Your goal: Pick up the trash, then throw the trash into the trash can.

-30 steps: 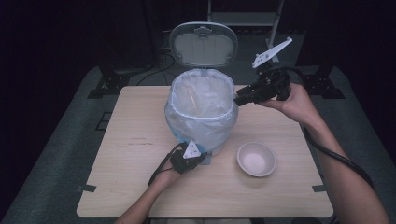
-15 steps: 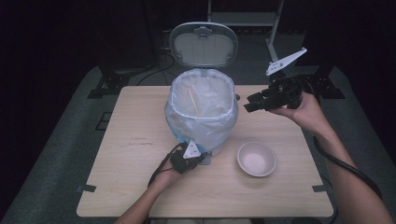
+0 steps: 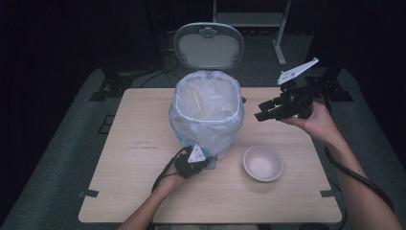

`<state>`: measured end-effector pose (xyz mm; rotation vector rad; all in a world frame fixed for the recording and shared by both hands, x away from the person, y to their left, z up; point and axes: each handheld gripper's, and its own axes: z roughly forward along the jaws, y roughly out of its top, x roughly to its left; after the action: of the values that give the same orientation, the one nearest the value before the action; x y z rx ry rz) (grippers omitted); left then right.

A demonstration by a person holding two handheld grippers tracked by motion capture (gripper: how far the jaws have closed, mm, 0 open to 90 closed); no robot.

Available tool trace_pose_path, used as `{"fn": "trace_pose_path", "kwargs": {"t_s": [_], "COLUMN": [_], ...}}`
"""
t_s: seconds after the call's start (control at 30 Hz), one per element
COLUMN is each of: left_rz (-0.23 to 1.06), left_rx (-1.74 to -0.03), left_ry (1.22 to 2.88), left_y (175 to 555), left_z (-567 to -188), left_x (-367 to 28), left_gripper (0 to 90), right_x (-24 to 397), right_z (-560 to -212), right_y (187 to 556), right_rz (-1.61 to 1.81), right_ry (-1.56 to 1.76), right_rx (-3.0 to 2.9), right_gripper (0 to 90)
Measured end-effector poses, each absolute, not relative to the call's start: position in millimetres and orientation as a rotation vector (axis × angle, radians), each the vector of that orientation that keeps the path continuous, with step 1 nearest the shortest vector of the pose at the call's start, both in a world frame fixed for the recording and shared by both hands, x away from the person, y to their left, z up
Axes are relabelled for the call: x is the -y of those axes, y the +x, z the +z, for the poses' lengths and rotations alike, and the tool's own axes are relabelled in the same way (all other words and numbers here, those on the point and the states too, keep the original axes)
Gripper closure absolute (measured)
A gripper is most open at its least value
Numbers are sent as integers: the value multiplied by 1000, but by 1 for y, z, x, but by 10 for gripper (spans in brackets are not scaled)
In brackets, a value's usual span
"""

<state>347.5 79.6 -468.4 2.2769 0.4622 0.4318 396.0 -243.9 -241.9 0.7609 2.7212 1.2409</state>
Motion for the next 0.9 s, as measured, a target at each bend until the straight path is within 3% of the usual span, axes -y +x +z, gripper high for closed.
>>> {"fn": "trace_pose_path", "kwargs": {"t_s": [0.9], "left_rz": [429], "left_rx": [-463], "left_ry": [2268], "left_y": [347], "left_z": [-469], "left_x": [-80], "left_gripper": [900], "right_x": [277], "right_z": [-291], "right_y": [381], "right_rz": [1279], "right_ry": [866], "right_rx": [-2725], "right_gripper": [429]}}
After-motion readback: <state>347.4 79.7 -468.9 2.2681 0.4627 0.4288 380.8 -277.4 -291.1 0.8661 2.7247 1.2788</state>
